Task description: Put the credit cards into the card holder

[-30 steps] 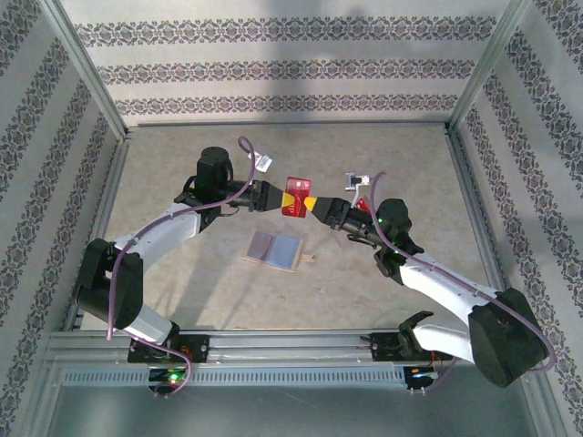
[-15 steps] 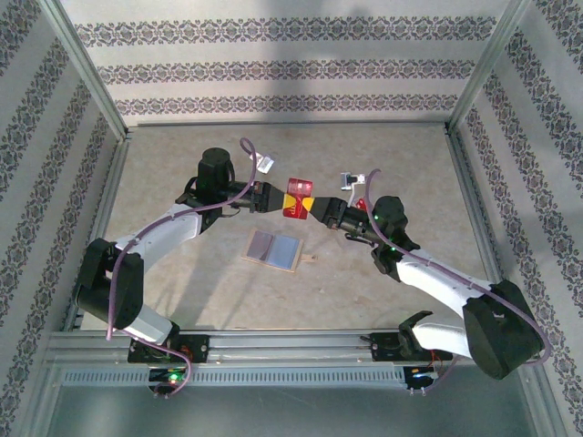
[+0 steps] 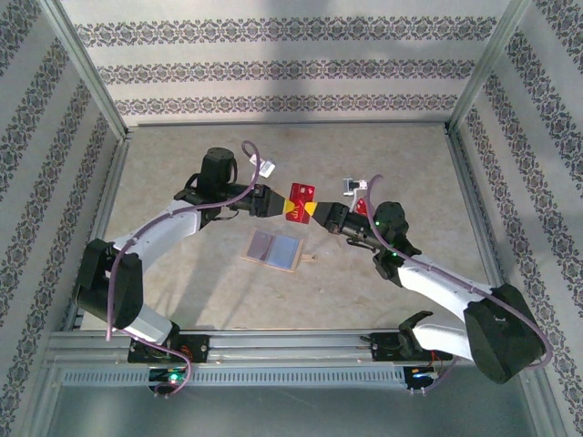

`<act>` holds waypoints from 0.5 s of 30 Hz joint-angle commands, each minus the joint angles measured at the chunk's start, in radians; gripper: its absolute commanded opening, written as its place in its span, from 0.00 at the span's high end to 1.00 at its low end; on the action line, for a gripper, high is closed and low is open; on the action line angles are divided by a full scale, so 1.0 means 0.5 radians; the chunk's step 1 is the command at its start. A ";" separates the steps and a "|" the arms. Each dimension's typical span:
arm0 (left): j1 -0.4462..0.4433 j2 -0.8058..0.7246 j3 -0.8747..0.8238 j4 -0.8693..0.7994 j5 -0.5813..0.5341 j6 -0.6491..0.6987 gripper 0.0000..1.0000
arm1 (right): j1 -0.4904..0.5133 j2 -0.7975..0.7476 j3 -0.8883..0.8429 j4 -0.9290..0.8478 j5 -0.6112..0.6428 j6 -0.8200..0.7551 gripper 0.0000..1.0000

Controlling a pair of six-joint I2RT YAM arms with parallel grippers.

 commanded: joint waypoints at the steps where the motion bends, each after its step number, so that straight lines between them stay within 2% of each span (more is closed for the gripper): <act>1: 0.078 -0.117 0.150 -0.645 -0.179 0.518 0.52 | 0.008 -0.069 -0.076 -0.003 0.103 0.043 1.00; 7: 0.121 -0.209 0.186 -1.258 -0.661 0.970 0.52 | 0.128 -0.078 -0.125 -0.292 0.281 0.024 1.00; 11: 0.133 -0.285 0.010 -1.294 -1.020 1.074 0.59 | 0.222 0.025 -0.149 -0.263 0.376 0.145 1.00; 15: 0.133 -0.131 -0.034 -1.386 -1.228 1.086 0.68 | 0.334 0.156 -0.093 -0.298 0.427 0.201 1.00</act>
